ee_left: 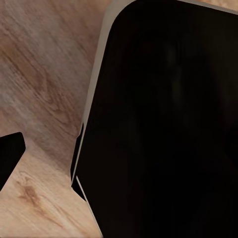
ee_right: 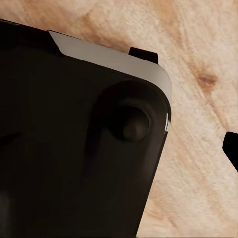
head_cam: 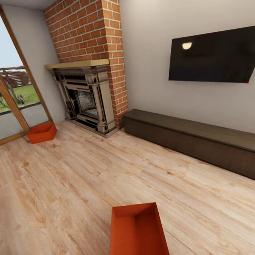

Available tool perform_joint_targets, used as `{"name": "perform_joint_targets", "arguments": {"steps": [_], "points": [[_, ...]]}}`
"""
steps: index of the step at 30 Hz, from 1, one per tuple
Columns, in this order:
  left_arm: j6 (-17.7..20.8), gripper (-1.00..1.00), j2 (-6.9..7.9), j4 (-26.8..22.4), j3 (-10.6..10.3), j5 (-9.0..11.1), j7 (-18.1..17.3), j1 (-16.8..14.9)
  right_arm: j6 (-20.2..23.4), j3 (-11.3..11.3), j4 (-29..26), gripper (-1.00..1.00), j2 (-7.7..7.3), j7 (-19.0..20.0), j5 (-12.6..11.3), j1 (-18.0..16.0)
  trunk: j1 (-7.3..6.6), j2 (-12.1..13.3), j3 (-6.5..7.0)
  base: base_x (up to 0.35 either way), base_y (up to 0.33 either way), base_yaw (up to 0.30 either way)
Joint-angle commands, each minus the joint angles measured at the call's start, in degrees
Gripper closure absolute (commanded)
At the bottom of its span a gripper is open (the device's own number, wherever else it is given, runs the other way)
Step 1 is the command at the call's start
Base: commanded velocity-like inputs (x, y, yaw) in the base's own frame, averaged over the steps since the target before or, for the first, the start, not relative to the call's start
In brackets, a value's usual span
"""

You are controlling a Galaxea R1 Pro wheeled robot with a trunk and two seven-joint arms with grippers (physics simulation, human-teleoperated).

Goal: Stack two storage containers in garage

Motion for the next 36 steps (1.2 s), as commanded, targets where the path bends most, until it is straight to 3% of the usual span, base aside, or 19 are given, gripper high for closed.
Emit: {"name": "perform_joint_targets", "arguments": {"steps": [1,36], "points": [[0.01,-1.0,0.0,-0.04,-0.03,0.29,0.05,-0.01,-0.29,0.5,0.14,-1.0,0.0,0.03,-0.62,-0.05,0.0,-0.02,-0.14,0.0,0.0,0.0],[0.01,-1.0,0.0,-0.04,-0.07,0.29,0.05,-0.01,-0.27,0.78,0.14,-1.0,-0.07,0.1,-0.86,-0.05,0.0,-0.02,-3.37,0.0,0.0,0.0]]}}
